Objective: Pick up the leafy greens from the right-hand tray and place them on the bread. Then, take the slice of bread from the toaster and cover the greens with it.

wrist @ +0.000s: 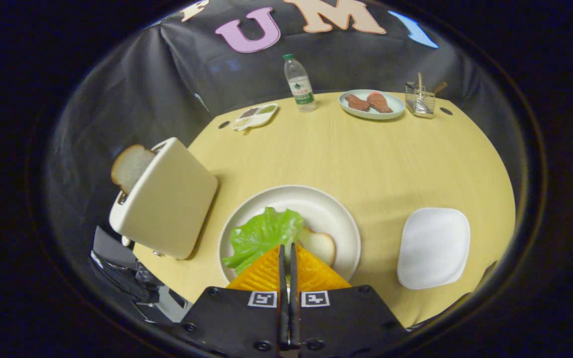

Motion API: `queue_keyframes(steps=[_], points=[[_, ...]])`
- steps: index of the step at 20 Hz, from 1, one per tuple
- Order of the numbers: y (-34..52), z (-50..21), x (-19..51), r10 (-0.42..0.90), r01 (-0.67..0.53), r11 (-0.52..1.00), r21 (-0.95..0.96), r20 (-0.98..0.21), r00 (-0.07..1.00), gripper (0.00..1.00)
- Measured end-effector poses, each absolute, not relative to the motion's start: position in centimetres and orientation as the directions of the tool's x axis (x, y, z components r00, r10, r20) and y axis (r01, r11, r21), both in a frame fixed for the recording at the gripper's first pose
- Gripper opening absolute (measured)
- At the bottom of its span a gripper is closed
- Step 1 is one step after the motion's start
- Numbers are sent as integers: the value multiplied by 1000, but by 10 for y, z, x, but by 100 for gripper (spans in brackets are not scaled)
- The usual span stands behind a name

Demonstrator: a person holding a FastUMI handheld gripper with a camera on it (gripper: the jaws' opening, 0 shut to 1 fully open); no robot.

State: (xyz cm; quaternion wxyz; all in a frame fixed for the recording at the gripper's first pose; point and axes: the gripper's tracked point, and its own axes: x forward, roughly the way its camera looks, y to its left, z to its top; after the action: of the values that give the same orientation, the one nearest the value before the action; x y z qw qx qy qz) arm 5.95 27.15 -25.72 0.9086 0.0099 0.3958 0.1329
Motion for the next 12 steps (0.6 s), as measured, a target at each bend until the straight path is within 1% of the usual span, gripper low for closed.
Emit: queue_keyframes(steps=[5,6,8,11,12], points=[[245,-280,64,124,-198,980,-11,-743,658,4],[244,-282,64,114,-201,979,-28,-746,656,7],[240,-284,66,88,-191,980,-55,-744,663,7],[235,-282,66,69,-174,983,-66,-741,668,19],[232,-279,64,59,-165,984,-71,-738,672,34]])
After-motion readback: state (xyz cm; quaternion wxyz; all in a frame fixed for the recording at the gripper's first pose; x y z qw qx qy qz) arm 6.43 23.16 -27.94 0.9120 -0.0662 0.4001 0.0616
